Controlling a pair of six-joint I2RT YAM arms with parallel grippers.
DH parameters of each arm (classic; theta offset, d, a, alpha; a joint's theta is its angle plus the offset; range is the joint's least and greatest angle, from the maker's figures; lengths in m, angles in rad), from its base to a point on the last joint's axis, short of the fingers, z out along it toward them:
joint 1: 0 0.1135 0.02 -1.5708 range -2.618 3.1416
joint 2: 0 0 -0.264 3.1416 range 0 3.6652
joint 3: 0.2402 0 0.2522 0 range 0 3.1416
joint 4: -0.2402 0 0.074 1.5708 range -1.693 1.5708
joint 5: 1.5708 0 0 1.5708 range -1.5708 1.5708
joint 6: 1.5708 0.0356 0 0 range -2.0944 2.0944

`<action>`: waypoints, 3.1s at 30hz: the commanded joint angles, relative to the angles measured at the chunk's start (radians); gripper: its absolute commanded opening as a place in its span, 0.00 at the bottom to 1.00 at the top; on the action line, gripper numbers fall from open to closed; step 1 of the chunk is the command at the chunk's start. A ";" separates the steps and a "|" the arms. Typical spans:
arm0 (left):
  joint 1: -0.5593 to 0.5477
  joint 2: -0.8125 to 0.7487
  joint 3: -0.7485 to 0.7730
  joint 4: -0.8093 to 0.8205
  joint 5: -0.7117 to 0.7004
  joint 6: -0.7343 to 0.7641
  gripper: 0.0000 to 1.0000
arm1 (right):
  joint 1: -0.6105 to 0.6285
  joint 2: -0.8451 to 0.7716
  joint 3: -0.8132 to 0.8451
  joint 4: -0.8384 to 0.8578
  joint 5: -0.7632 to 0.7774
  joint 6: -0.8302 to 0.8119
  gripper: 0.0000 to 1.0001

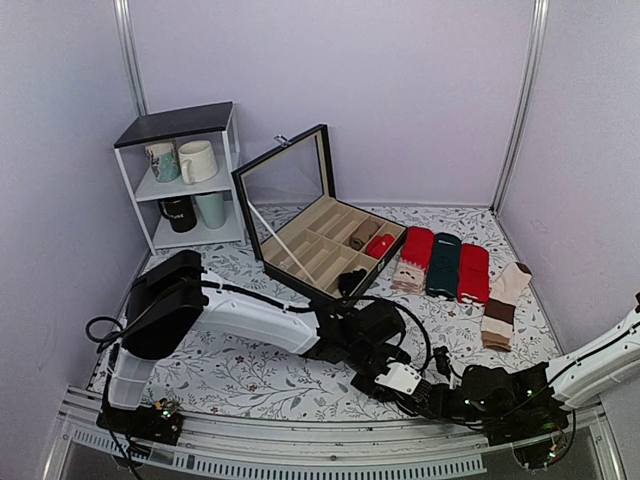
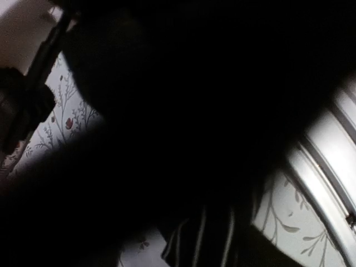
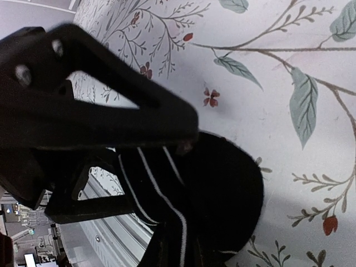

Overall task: Roll the socks
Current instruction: Roll the sock at the corner of the board, then move the sock to the center of the board, then pick up the sock from the center of the board.

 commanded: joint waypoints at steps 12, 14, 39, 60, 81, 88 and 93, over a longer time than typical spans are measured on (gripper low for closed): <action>0.014 0.058 -0.052 0.020 0.111 -0.219 0.99 | -0.006 0.025 -0.028 -0.176 -0.068 -0.022 0.07; 0.015 0.089 -0.009 -0.035 0.122 -0.236 0.99 | -0.006 0.024 -0.028 -0.178 -0.065 -0.022 0.07; 0.080 0.113 0.046 -0.146 0.212 -0.190 0.39 | -0.006 0.055 -0.023 -0.178 -0.075 -0.021 0.07; 0.091 0.183 0.103 -0.183 0.248 -0.246 0.00 | -0.005 -0.023 0.002 -0.266 -0.032 -0.026 0.36; 0.323 -0.118 -0.009 0.000 0.052 -0.634 0.00 | -0.006 -0.642 0.052 -0.817 0.207 0.013 0.60; 0.411 -0.198 0.040 -0.015 -0.087 -0.819 0.00 | -0.006 -0.395 0.106 -0.719 0.220 0.012 0.65; 0.473 -0.205 0.043 0.000 -0.187 -0.935 0.00 | -0.006 -0.319 0.091 -0.590 0.223 0.002 0.65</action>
